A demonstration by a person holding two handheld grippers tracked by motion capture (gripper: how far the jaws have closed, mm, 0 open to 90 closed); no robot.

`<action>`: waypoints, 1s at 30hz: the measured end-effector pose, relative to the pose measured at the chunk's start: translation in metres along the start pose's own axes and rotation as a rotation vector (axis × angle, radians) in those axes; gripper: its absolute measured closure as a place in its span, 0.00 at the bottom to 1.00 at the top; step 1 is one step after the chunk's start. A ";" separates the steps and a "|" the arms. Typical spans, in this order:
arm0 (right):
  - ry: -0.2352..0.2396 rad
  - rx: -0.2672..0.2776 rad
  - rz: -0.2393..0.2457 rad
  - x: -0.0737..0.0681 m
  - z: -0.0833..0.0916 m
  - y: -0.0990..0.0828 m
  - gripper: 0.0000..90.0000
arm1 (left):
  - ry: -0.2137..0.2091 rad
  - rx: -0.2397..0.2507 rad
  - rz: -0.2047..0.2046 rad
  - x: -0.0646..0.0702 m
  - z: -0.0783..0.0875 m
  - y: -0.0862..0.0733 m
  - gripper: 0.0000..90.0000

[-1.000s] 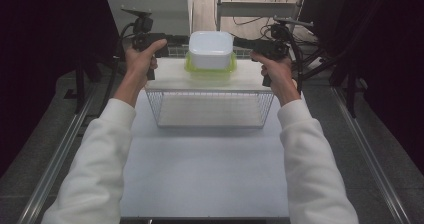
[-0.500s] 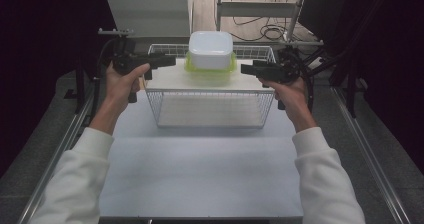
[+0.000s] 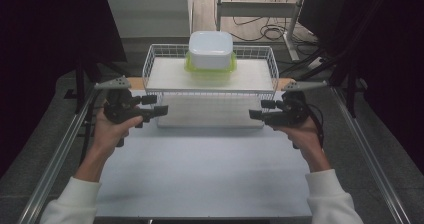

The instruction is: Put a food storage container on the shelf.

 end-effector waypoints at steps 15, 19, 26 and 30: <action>-0.041 -0.140 -0.077 -0.003 0.014 -0.139 0.34 | 0.037 -0.087 0.021 0.006 0.005 -0.101 0.33; -0.055 -0.173 -0.076 0.004 0.014 -0.157 0.32 | 0.065 -0.114 0.032 -0.001 0.006 -0.120 0.32; -0.067 -0.180 -0.067 0.007 0.013 -0.165 0.32 | 0.092 -0.112 0.036 -0.006 0.004 -0.133 0.31; -0.072 -0.178 -0.065 0.008 0.012 -0.166 0.32 | 0.096 -0.101 0.029 -0.004 0.004 -0.132 0.32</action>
Point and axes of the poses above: each handheld gripper's, and its own axes: z roughly backward along the jaws, y roughly out of its top, x roughly to its right, the point moved 10 cm from there along -z, roughly forward along the jaws, and after that the axes turned 11 degrees about x, right-handed, at the moved point
